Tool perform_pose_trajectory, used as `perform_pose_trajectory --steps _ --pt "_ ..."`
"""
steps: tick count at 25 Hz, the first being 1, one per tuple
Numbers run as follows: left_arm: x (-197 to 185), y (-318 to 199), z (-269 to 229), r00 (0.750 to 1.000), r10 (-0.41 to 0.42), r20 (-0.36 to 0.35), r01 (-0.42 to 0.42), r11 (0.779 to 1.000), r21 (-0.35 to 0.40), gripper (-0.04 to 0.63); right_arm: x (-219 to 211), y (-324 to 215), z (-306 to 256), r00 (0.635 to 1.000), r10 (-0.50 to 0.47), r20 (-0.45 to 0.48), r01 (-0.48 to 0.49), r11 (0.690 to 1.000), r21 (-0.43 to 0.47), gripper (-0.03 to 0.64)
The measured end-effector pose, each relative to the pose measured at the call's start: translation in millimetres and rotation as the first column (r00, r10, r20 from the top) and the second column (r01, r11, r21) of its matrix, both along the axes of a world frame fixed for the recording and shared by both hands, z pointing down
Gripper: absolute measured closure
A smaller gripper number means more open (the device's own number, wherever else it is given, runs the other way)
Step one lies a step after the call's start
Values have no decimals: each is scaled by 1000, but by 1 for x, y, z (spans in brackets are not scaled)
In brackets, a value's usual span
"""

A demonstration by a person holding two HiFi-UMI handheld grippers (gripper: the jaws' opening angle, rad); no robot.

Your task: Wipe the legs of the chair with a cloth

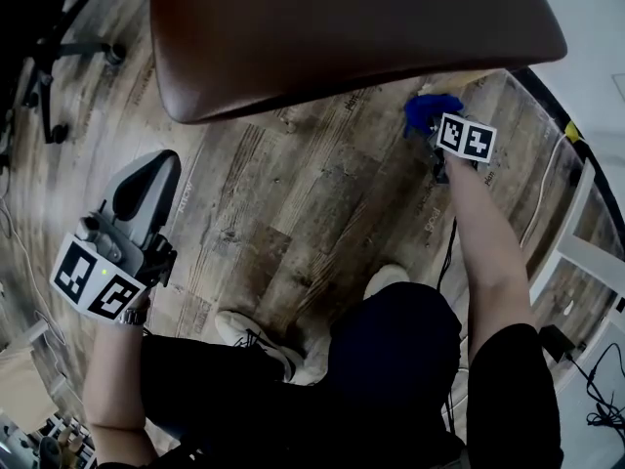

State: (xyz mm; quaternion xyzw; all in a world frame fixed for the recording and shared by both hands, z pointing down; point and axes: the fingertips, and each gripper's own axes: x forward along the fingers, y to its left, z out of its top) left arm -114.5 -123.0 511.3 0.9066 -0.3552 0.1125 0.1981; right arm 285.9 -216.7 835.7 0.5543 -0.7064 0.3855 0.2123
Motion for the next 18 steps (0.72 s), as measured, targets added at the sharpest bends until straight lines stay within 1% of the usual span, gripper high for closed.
perform_pose_trajectory --steps 2,4,6,8,10,11,12,13,15,16,17,18 --pt "2 -1 1 1000 2 0 -2 1000 0 595 0 0 0 1000 -3 9 3 1000 2 548" --pt "5 -1 2 1000 8 -1 -8 1000 -1 595 1 1 0 1000 18 25 -18 1000 -10 548" --pt "8 0 2 1000 16 -2 -16 1000 1 595 0 1 -4 996 70 55 -69 997 -17 549" --pt "10 -1 1 1000 22 -3 -22 1000 6 595 -2 1 -12 988 126 90 -126 992 -6 551" --pt "11 -1 0 1000 25 -6 -25 1000 11 595 -4 0 -23 970 196 144 -199 980 4 551" --pt "11 0 -1 1000 27 -8 -27 1000 15 595 -5 0 -29 952 241 187 -245 969 2 551" --pt "12 0 -2 1000 30 -10 -30 999 18 595 -7 0 -35 925 291 242 -298 954 -7 551" --pt "12 1 -3 999 32 -12 -32 999 21 595 -9 0 -41 887 344 308 -355 935 -24 551" --pt "12 2 -5 999 36 -16 -36 999 27 595 -17 -3 -53 785 433 443 -454 888 -64 551" --pt "12 2 -7 999 38 -18 -38 999 31 595 -21 -6 -59 739 459 494 -490 869 -74 551" --pt "12 2 -8 999 40 -20 -39 999 34 596 -25 -11 -65 705 474 528 -518 852 -73 551" --pt "12 3 -9 999 41 -22 -40 999 37 596 -27 -15 -72 680 487 548 -546 835 -65 551"
